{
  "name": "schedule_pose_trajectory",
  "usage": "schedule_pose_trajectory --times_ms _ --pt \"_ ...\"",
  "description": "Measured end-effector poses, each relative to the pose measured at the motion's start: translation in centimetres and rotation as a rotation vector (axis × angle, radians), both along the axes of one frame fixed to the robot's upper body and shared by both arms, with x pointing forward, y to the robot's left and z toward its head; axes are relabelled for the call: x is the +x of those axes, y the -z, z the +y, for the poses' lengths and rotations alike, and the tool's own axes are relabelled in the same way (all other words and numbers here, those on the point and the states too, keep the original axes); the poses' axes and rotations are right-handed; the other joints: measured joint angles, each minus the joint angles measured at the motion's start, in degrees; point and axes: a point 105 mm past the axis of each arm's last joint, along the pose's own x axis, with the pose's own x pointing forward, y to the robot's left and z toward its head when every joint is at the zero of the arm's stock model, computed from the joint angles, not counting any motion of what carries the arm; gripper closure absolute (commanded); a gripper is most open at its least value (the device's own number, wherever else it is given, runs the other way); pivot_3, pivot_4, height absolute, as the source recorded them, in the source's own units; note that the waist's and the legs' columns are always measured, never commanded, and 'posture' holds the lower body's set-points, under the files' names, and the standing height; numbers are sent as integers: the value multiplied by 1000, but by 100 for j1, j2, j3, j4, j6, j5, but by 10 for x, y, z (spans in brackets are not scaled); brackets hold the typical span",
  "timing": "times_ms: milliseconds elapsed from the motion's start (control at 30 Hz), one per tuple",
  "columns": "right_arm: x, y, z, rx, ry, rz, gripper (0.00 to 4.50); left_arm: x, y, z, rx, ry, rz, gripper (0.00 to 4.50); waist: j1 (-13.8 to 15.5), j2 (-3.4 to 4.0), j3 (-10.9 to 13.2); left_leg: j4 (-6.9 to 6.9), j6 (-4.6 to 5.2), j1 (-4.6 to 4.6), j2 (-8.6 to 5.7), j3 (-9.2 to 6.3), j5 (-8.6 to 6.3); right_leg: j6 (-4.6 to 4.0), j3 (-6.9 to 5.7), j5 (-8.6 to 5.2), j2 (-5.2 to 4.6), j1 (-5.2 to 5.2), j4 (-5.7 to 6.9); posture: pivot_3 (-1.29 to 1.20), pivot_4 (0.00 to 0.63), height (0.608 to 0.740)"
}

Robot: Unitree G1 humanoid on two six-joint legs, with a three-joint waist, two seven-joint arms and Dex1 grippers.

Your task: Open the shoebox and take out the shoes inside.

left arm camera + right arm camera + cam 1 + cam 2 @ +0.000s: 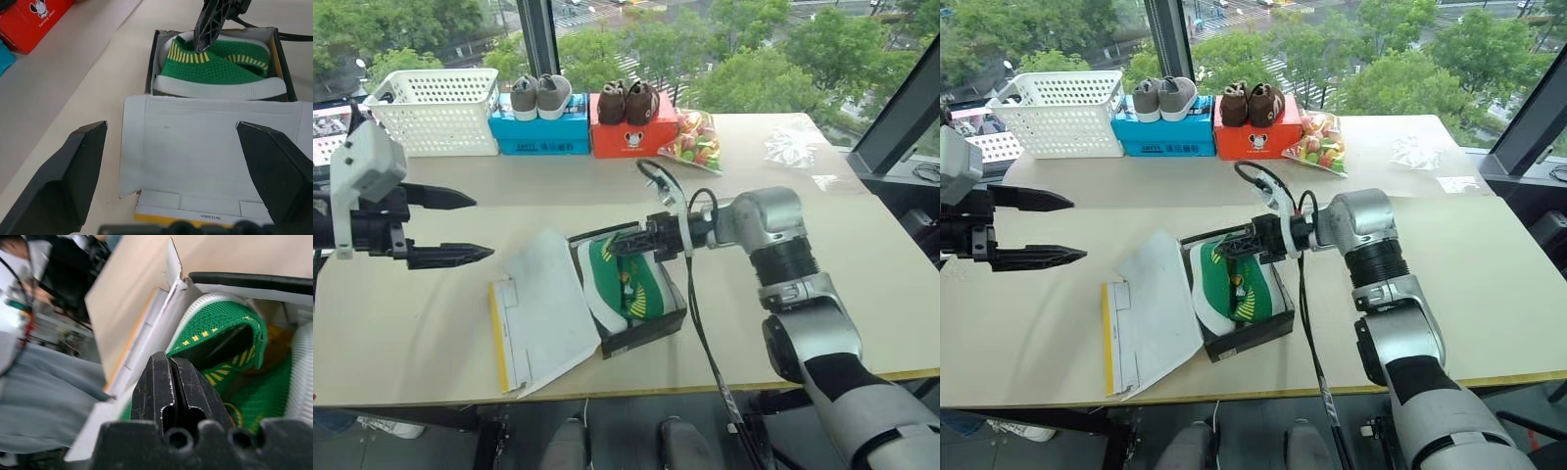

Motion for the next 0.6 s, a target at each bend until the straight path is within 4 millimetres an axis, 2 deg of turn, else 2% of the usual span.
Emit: schedule_pose_trajectory --times_ms 167,333,400,500,600 --pt "6 -32 -2 152 33 36 4428 1 -1 -1 2 5 -4 0 -25 0 1 -2 0 0 1 0 0 0 1 0 1 -2 0 0 150 740" --pt "8 -74 2 361 38 64 4428 4 -1 -2 9 7 0 0 -26 0 2 -10 0 -3 0 0 0 -1 1 1 0 -6 0 0 150 740" --pt "8 -83 2 395 38 49 4428 4 -2 -2 11 9 -4 0 -25 0 2 -13 0 -4 0 0 0 -1 1 0 0 -4 -3 0 150 740" --pt "12 -67 6 312 86 28 4428 5 -3 -2 13 7 -7 0 -28 0 2 -14 0 -4 -1 0 0 -1 1 0 0 -5 -4 0 150 740" --pt "17 -26 7 199 145 62 4428 6 -2 -2 19 7 -5 0 -29 1 2 -13 0 -4 -2 1 0 -1 2 0 -1 -7 -1 0 150 740"
